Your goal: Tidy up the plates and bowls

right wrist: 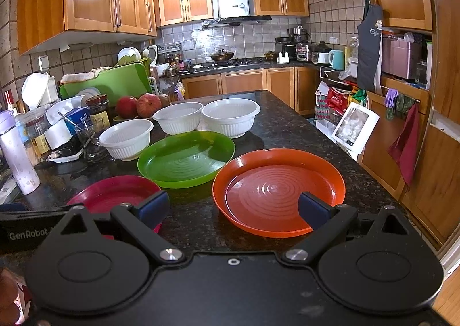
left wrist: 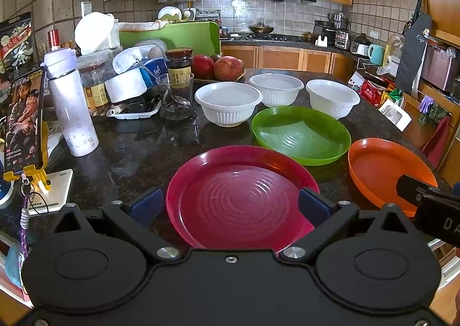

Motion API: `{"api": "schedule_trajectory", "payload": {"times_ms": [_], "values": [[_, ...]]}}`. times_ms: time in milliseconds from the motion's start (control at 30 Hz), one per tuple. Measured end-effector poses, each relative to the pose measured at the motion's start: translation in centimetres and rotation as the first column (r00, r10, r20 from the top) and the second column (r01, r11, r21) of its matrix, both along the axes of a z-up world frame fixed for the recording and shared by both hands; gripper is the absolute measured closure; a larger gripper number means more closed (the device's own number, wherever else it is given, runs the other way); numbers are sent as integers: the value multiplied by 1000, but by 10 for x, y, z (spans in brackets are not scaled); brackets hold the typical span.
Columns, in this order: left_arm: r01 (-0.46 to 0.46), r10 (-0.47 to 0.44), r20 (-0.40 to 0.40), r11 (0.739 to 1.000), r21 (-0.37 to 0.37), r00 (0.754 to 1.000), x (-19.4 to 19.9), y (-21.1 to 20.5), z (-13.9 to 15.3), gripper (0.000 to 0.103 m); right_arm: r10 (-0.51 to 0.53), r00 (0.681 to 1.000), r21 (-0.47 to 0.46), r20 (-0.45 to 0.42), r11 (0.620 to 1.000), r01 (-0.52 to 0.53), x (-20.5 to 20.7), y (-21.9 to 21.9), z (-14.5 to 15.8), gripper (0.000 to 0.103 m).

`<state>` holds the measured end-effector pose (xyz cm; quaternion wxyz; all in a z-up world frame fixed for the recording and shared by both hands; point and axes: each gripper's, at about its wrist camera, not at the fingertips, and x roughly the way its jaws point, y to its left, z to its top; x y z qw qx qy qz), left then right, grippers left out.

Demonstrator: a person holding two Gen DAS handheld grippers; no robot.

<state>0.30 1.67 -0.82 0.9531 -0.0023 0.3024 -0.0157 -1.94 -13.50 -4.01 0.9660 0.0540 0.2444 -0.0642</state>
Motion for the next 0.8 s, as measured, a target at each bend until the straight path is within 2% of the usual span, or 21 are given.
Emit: {"api": "schedule_trajectory", "payload": {"times_ms": [567,800], "values": [[-6,6,11,1000,11,1000,2,1,-1,3,16,1000,-11,-15,1000,-16,5,-3,-2,1],[-59,60,51,998,-22,997,9,-5,3,3,59,998,-15,-13,998,-59,24,-19,-2,1]]}}
